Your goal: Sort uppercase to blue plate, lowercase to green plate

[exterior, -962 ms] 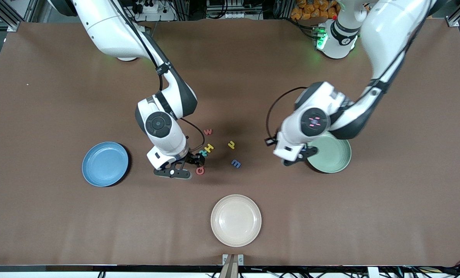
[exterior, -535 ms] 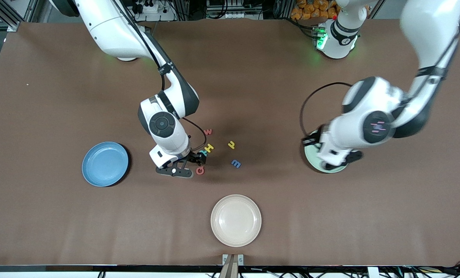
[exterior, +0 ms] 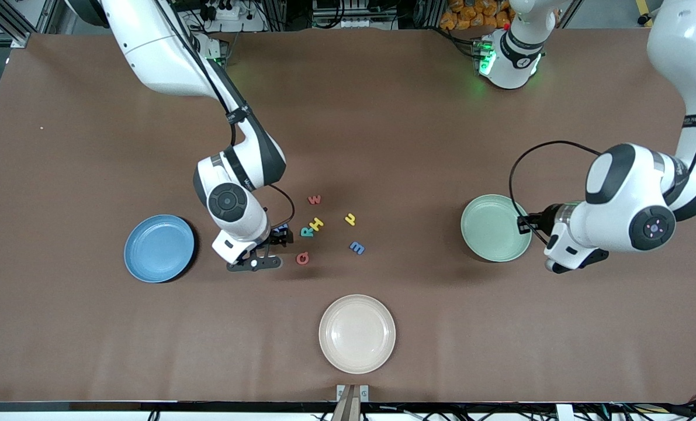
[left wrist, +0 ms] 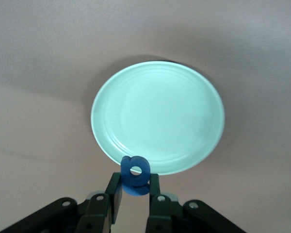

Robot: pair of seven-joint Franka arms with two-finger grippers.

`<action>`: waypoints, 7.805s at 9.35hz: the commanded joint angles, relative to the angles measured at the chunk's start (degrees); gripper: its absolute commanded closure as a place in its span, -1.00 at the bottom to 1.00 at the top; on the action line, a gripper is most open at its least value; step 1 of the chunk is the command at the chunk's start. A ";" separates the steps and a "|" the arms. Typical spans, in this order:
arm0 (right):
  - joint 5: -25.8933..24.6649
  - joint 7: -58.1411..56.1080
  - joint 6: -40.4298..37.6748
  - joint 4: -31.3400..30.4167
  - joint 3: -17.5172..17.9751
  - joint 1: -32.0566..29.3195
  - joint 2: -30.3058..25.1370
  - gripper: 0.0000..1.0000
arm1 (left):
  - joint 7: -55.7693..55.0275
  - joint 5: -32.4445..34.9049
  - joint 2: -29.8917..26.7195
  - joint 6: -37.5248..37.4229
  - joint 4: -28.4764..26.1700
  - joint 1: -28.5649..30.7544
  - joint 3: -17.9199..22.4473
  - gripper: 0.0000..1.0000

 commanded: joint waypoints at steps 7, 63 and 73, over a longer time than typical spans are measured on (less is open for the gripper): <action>-0.27 -12.79 9.75 -11.38 0.51 2.61 -5.53 -1.00 | 2.28 2.18 3.24 7.37 -5.95 -3.78 4.76 0.10; 0.17 -34.07 6.69 -13.67 1.30 -27.18 -9.13 -1.00 | -46.15 -2.55 20.02 28.47 18.31 -59.59 24.98 -0.17; 0.17 -34.07 6.25 -13.76 1.39 -27.01 -9.13 -1.00 | -46.85 -6.43 20.20 25.22 18.22 -60.20 24.80 0.05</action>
